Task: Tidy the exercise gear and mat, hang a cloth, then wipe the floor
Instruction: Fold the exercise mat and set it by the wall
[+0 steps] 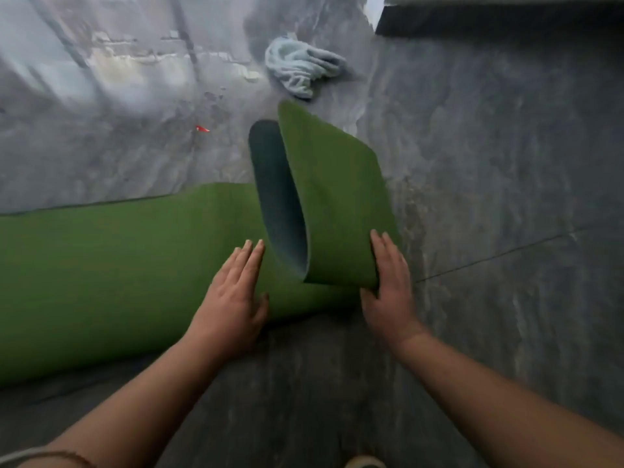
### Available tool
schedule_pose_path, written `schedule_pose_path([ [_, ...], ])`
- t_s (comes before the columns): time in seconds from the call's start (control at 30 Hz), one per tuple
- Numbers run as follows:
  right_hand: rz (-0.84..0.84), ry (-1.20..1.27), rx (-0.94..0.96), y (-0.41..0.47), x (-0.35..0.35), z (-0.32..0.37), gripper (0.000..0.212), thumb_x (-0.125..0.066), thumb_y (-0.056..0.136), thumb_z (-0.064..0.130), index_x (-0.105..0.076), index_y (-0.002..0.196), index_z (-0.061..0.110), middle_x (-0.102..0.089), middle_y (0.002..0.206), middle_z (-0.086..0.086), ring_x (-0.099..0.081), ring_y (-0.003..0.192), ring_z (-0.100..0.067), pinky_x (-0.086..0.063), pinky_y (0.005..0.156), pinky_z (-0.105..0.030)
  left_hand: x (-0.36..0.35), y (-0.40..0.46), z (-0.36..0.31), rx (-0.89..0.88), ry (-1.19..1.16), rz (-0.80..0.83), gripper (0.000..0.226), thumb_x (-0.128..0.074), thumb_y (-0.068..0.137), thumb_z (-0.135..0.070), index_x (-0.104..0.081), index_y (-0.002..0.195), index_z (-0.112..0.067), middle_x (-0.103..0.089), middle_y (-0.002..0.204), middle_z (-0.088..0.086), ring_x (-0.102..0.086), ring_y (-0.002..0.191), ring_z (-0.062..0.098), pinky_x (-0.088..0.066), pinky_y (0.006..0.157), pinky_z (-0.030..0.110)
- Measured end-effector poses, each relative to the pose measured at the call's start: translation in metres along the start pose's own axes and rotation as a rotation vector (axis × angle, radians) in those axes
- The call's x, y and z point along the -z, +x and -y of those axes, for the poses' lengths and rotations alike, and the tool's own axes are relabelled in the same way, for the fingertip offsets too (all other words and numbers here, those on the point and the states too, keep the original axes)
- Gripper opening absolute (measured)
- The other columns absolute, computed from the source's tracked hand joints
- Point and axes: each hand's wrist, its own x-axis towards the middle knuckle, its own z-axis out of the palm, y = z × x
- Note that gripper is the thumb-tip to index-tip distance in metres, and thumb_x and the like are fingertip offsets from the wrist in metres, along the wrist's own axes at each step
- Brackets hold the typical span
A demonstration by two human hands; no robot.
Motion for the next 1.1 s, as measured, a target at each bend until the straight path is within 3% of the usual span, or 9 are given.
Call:
schedule_pose_path([
  [0.13,0.356,-0.499,0.025,-0.027,-0.036,-0.001,0.106,-0.058,0.071,0.022,0.004,0.155,0.038,-0.002,0.166,0.000,-0.003,0.150,-0.037,-0.008,0.116,-0.067,-0.006,-0.049,0.047,0.205,0.237,0.093,0.083,-0.051,0.087,-0.032,-0.009,0.157,-0.015,-0.016,0.162,0.016,-0.008,0.150,0.035,-0.014,0.122,0.050],
  [0.27,0.493,-0.799,0.235,-0.050,-0.065,0.005,0.108,-0.067,0.064,0.032,-0.015,0.156,0.013,-0.014,0.163,-0.016,-0.014,0.146,-0.049,-0.015,0.109,-0.075,-0.020,-0.076,0.064,0.178,0.316,0.221,0.085,-0.057,0.086,-0.033,-0.012,0.157,-0.019,-0.017,0.162,0.016,-0.009,0.150,0.036,-0.014,0.121,0.052],
  [0.4,0.413,-0.715,0.502,-0.050,-0.087,0.035,0.090,-0.058,0.075,0.042,-0.026,0.154,0.014,-0.021,0.163,-0.010,-0.019,0.149,-0.036,-0.017,0.108,-0.074,-0.021,-0.072,0.067,0.133,0.355,0.209,0.087,-0.066,0.079,-0.037,-0.025,0.154,-0.024,-0.028,0.159,0.012,-0.021,0.148,0.035,-0.023,0.114,0.061],
  [0.5,0.446,-0.689,0.652,-0.037,-0.104,0.052,0.083,-0.057,0.082,0.048,-0.025,0.154,0.021,-0.020,0.163,-0.006,-0.019,0.149,-0.034,-0.016,0.108,-0.074,-0.016,-0.066,0.069,0.124,0.388,0.186,0.087,-0.057,0.089,-0.041,-0.005,0.157,-0.028,-0.006,0.165,0.007,0.000,0.152,0.031,-0.005,0.118,0.059],
  [0.6,0.511,-0.714,0.640,-0.024,-0.118,0.063,0.085,-0.062,0.082,0.030,-0.018,0.155,0.026,-0.021,0.163,-0.008,-0.019,0.149,-0.039,-0.014,0.107,-0.076,-0.008,-0.063,0.074,0.150,0.399,0.196,0.085,-0.050,0.094,-0.044,0.008,0.155,-0.032,0.009,0.165,0.004,0.013,0.151,0.028,0.003,0.119,0.057],
  [0.67,0.508,-0.745,0.567,-0.011,-0.119,0.070,0.080,-0.049,0.084,0.018,-0.016,0.156,0.024,-0.022,0.162,-0.012,-0.018,0.148,-0.041,-0.013,0.108,-0.077,-0.005,-0.062,0.076,0.145,0.394,0.198,0.085,-0.051,0.094,-0.043,0.009,0.155,-0.033,0.009,0.165,0.004,0.013,0.151,0.029,0.003,0.119,0.057],
  [0.8,0.465,-0.700,0.577,0.004,-0.116,0.073,0.070,-0.032,0.080,0.017,-0.038,0.149,0.021,-0.044,0.151,-0.015,-0.040,0.138,-0.042,-0.028,0.103,-0.075,0.000,-0.061,0.079,0.152,0.395,0.189,0.085,-0.050,0.094,-0.040,0.010,0.154,-0.033,0.010,0.165,0.005,0.014,0.151,0.028,0.004,0.119,0.055],
  [1.03,0.568,-0.667,0.730,-0.017,-0.136,0.049,0.090,-0.066,0.073,0.019,-0.025,0.152,0.028,-0.036,0.157,-0.011,-0.035,0.143,-0.037,-0.023,0.105,-0.074,-0.019,-0.060,0.078,0.130,0.379,0.292,0.079,-0.039,0.096,-0.053,0.014,0.153,-0.036,0.015,0.164,0.001,0.018,0.150,0.025,0.011,0.116,0.059],
  [1.1,0.610,-0.661,0.713,-0.018,-0.138,0.046,0.090,-0.062,0.076,0.028,-0.020,0.155,0.025,-0.027,0.160,-0.010,-0.025,0.147,-0.035,-0.018,0.111,-0.072,-0.025,-0.057,0.079,0.139,0.372,0.327,0.075,-0.029,0.097,-0.060,0.017,0.152,-0.038,0.019,0.163,-0.002,0.024,0.148,0.024,0.013,0.115,0.062],
])
